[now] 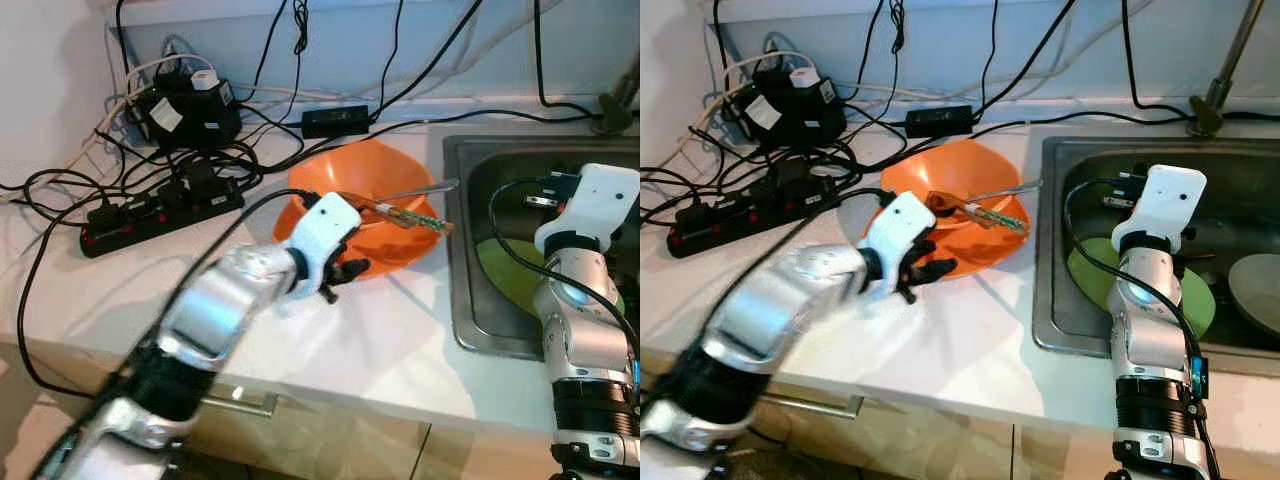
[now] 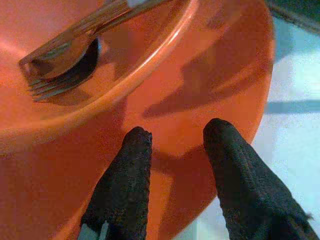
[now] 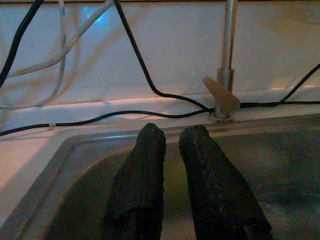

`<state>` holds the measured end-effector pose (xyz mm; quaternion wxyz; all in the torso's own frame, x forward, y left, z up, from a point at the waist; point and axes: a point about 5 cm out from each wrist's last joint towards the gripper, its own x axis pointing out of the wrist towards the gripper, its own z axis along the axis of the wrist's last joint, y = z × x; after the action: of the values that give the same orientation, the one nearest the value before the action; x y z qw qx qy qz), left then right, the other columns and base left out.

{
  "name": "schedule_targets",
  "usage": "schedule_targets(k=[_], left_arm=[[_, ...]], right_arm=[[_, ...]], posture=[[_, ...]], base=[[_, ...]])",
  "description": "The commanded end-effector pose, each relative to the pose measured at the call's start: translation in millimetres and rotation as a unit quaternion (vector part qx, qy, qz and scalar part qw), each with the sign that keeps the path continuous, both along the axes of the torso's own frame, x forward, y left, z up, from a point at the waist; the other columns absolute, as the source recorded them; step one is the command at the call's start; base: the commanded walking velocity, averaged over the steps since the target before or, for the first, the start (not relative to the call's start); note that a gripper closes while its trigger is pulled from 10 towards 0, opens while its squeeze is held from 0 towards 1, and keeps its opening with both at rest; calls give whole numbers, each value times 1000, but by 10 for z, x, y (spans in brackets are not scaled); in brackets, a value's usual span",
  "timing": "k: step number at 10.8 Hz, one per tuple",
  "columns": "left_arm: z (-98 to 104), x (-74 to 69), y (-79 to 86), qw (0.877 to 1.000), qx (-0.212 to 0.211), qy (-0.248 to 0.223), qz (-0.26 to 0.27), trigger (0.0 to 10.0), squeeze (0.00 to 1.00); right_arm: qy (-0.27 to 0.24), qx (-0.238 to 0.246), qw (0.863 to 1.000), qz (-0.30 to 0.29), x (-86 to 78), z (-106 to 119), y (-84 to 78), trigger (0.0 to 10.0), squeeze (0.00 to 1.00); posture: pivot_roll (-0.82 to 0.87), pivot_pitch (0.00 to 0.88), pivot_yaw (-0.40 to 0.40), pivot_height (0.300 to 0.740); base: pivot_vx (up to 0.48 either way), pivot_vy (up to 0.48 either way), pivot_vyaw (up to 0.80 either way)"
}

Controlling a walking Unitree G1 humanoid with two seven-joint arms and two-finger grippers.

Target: Kitchen organization

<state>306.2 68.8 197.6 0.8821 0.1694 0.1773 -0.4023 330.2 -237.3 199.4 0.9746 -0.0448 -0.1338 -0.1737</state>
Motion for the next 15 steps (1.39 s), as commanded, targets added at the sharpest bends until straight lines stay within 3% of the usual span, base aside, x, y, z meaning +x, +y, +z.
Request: schedule_targets(k=[1,4,7,8,11,13,14,15], left_arm=[[34,-23,49,1000,-4,2,-5,10000,0],[36,-131,121,999,-3,12,-29,10000,0],[231,-118,247,998,-60,-32,-1,10000,0],[267,-141,333,997,-64,-35,8,10000,0],[311,-94,847,993,-25,-53,101,10000,0],[356,30,1224,967,3,-108,229,10000,0],[397,116,1256,948,-19,-164,273,10000,0],[416,180,1104,933,-60,-223,277,10000,0]], right_arm=[[-3,3,1000,4,4,-10,29,10000,0],[-3,4,1000,6,23,-9,38,10000,0],[-7,3,1000,6,34,21,14,10000,0],[-7,3,1000,6,44,23,5,10000,0],[-5,1,1000,16,99,34,41,10000,0],[-6,-3,1000,17,112,56,13,10000,0],[-8,-4,1000,17,114,60,7,10000,0],[-12,-4,1000,16,111,63,2,10000,0]], posture=[[91,50,158,740],[104,48,149,740],[112,44,135,740],[123,44,126,740],[138,34,102,740],[132,30,96,740],[126,26,93,740],[113,17,98,740]], base=[[0,0,0],[0,0,0],[0,0,0],[0,0,0],[0,0,0],[0,0,0],[0,0,0],[0,0,0]])
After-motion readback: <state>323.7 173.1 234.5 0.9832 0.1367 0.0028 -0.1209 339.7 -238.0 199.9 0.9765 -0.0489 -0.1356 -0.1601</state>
